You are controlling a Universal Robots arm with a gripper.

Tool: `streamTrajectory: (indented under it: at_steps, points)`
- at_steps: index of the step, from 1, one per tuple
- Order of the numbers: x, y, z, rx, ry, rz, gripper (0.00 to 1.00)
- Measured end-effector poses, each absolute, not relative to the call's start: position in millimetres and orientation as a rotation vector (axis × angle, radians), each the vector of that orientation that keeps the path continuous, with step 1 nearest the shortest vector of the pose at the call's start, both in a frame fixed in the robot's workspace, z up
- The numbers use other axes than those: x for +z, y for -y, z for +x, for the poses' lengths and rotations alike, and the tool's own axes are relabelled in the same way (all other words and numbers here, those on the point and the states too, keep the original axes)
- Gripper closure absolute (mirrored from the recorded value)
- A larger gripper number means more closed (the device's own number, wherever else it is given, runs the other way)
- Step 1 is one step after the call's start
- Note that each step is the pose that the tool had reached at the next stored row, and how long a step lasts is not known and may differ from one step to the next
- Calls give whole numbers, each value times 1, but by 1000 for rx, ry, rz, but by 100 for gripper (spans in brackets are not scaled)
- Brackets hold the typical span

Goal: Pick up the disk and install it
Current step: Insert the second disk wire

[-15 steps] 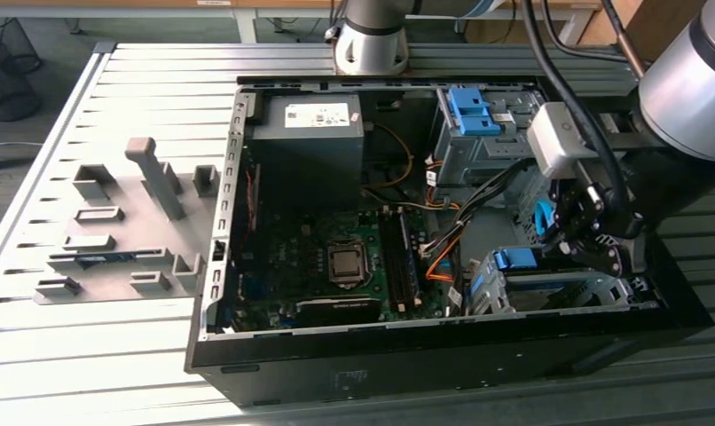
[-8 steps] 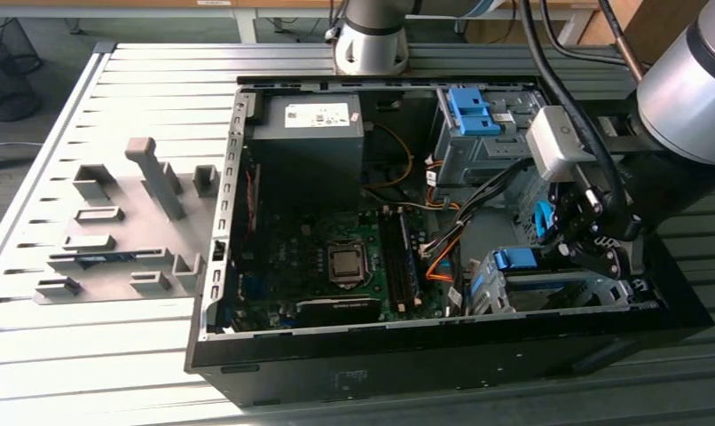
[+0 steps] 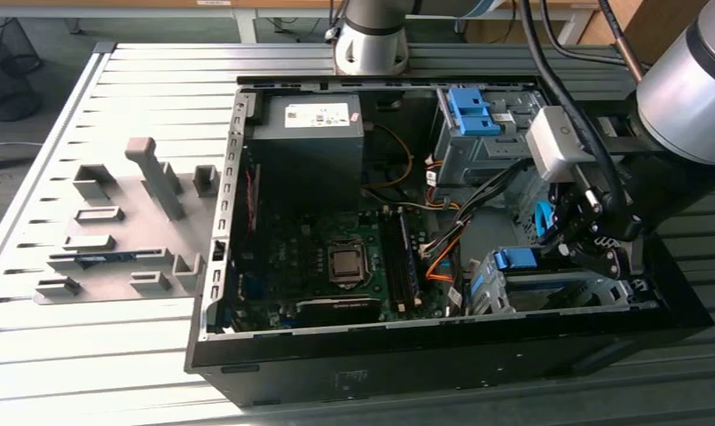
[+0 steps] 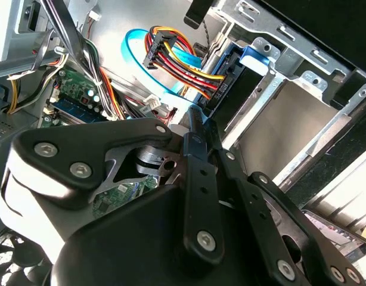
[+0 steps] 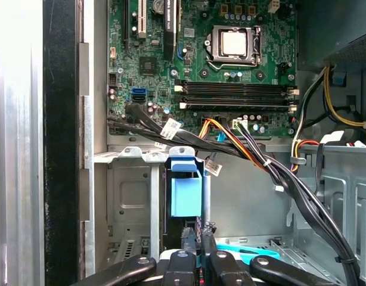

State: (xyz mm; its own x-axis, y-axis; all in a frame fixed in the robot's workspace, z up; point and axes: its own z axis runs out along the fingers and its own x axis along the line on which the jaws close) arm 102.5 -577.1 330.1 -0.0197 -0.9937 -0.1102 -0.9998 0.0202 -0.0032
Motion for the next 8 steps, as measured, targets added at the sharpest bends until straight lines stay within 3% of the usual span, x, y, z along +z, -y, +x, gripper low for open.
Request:
streamTrajectory:
  at_steps: [2,3,8]
  points:
    - [330,577,103,115,-2184,-2141,83]
    - [330,577,103,115,-2184,-2141,77]
    - [331,577,103,115,-2184,-2141,77]
